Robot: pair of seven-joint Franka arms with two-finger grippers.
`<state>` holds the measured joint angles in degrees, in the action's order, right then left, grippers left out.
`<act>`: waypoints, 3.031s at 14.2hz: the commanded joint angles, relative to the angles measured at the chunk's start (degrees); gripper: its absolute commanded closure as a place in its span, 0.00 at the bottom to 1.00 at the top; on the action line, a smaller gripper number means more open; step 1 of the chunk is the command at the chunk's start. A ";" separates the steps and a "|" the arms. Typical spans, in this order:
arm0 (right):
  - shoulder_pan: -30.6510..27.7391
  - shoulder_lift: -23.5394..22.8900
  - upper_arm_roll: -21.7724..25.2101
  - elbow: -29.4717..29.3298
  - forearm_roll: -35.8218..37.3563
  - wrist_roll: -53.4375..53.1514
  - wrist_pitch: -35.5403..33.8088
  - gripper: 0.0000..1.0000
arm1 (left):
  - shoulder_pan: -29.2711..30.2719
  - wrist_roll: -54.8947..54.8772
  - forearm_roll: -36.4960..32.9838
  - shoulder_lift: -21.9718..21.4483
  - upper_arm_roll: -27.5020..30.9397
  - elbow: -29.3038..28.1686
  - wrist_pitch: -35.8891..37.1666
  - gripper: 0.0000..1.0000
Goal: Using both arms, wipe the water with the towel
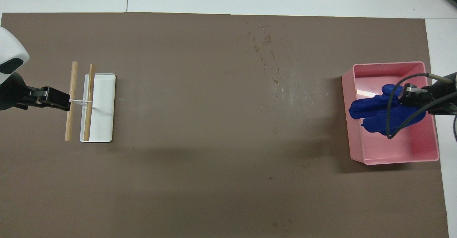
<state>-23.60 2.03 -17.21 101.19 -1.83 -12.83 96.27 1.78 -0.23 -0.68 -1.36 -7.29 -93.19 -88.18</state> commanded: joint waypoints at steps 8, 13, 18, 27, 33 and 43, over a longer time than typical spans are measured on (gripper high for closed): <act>-6.99 2.90 -0.81 21.58 0.51 10.72 11.03 1.00 | -0.81 -0.38 -0.46 -1.45 0.96 -1.73 -2.60 0.00; -6.82 2.81 -0.89 23.27 0.60 10.72 10.95 0.22 | -1.34 -0.38 -0.46 -1.28 0.96 -1.99 -6.48 0.00; -5.33 3.51 -1.86 14.77 1.39 10.81 5.95 0.00 | -0.82 -0.38 2.69 -1.28 1.05 -2.00 -6.31 0.00; 4.07 0.80 -1.86 -6.95 3.15 8.36 -2.73 0.00 | -0.91 -0.47 2.62 -1.36 1.22 -2.08 -5.16 0.00; 8.47 -0.18 -1.95 -13.20 3.15 3.08 -9.43 0.00 | -1.43 -0.47 2.62 -1.36 1.22 -2.00 -5.16 0.00; 16.35 -0.88 5.91 -13.82 2.88 3.51 -11.46 0.00 | -0.90 -0.47 2.62 -1.36 1.22 -2.00 -5.16 0.00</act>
<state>-12.53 2.21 -16.82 89.35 -0.12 -8.77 86.58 1.04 -0.23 1.39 -1.36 -6.51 -93.60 -93.08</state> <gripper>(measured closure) 0.000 0.000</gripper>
